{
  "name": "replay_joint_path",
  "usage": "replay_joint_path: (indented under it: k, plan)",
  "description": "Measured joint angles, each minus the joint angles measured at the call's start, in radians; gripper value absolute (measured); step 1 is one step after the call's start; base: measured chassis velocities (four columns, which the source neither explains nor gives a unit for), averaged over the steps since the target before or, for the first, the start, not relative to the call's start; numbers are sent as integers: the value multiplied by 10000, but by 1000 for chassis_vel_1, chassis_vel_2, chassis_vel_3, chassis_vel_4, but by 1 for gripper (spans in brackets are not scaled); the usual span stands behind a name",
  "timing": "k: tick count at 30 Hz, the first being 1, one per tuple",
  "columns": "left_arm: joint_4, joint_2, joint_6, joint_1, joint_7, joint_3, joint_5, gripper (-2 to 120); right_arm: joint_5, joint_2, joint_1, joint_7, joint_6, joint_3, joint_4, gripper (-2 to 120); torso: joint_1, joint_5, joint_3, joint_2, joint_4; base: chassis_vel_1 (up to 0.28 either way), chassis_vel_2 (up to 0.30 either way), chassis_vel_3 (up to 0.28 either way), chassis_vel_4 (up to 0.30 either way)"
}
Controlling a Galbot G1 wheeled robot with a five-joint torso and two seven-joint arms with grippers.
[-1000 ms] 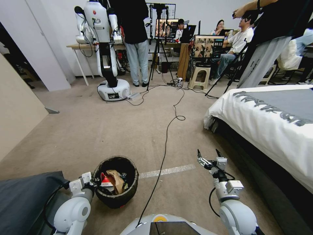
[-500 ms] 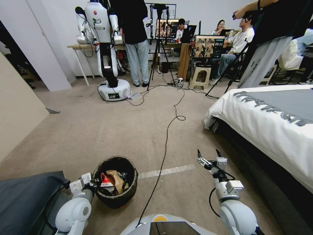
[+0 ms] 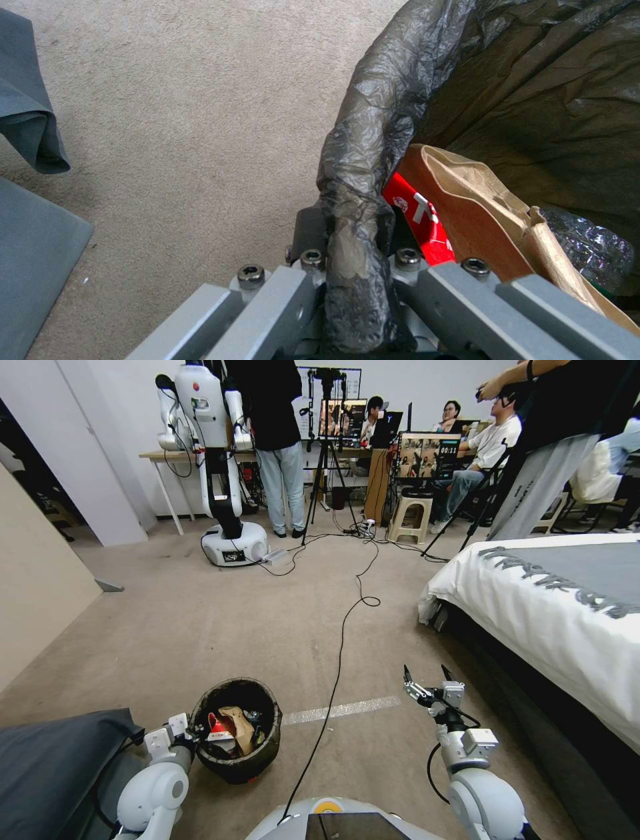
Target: Pick up the trash bin, then pick up the garbage from the floor and place it into the trash bin.
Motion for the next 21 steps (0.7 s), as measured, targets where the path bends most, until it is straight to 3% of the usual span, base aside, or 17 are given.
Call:
replay_joint_path:
  k: [4, 6, 10, 17, 21]
  plan:
    - [16, 10, 0, -3, 19, 2, 6, 3, 0, 9, -1, 3, -3, -4, 1, 100, 1, -2, 1, 0, 0, 0, 0, 0, 0]
    - [9, 13, 2, 0, 26, 2, 13, 13, -1, 11, 5, 4, -5, -12, 1, 100, 0, -3, 1, 0, -1, 0, 0, 0, 0]
    - [3, 19, 5, 5, 31, 2, 21, 21, -1, 14, 9, 6, -6, -23, 1, 100, 1, -4, 1, 0, -1, 0, 0, 0, 0]
    - [-82, 16, 61, 8, 72, 57, -45, 52, -5, 18, 5, 11, -7, -49, 2, 100, 2, -15, 3, -2, -6, 0, 0, 0, 0]
    - [-147, 25, 61, 8, 70, 57, -39, 64, -7, 20, 8, 11, -6, -57, 1, 100, 2, -7, 3, -1, -5, 0, 0, 0, 0]
